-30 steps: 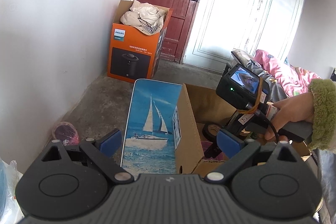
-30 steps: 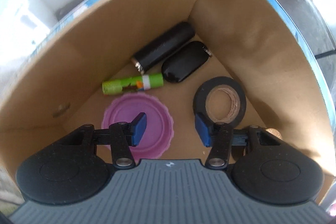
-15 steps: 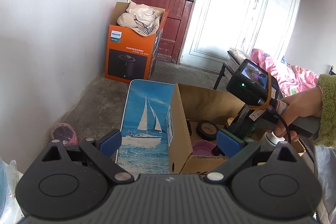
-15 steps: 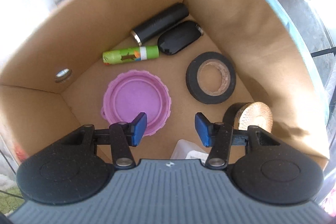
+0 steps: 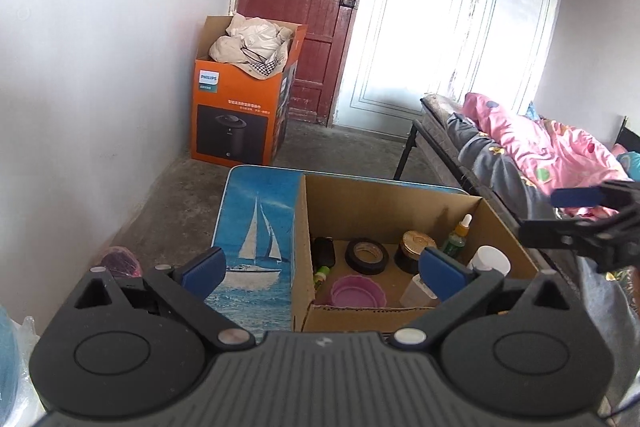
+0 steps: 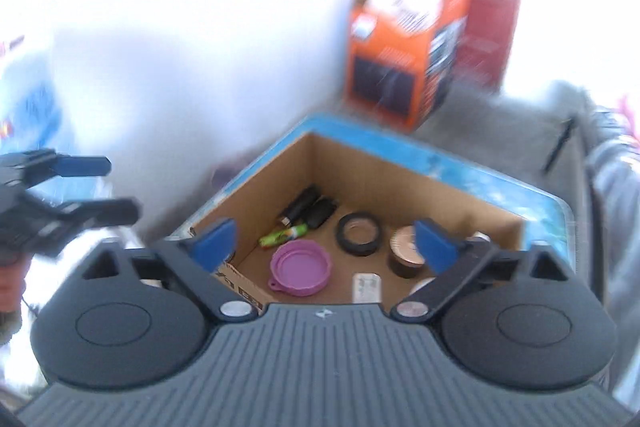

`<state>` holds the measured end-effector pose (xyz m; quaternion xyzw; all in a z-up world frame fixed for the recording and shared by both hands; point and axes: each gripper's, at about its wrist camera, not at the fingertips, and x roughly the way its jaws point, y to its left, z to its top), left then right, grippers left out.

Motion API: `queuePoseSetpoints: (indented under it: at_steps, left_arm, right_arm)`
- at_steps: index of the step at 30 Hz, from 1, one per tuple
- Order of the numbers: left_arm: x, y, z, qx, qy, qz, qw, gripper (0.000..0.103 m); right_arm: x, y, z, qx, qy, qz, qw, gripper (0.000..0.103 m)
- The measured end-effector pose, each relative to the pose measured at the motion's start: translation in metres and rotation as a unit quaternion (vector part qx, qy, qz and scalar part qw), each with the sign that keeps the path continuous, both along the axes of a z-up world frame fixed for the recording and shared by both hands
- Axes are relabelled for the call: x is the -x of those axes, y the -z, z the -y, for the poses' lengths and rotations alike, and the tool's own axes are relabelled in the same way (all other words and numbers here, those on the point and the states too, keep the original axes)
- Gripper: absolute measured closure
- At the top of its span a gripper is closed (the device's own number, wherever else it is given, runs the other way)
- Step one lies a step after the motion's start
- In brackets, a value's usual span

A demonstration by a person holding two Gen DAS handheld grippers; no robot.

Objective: Organize rigid objects

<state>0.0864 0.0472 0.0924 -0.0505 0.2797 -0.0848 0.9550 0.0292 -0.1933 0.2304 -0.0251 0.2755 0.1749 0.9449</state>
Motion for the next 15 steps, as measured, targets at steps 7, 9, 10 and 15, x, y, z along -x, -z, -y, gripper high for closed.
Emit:
queuePoseSetpoints:
  at_steps: [7,9,10,15]
  left_arm:
    - [0.005,-0.005,0.043,-0.062,-0.047,0.014,0.9969,0.0]
    - [0.005,-0.002,0.057,-0.074,-0.049,0.012,0.996,0.0]
    - [0.005,0.0,0.063,-0.075,-0.042,0.009,0.9963,0.0]
    - [-0.008,0.018,0.082,-0.063,0.0,-0.045,0.997,0.0]
  right_arm:
    - [0.075,0.053,0.036,-0.055,0.137,0.013,0.989,0.001]
    - [0.075,0.062,0.036,-0.039,0.175,0.015,0.984,0.001]
    - [0.072,0.068,0.035,-0.035,0.181,0.013,0.983,0.001]
    - [0.03,0.113,0.031,-0.06,0.193,-0.015,0.979,0.001]
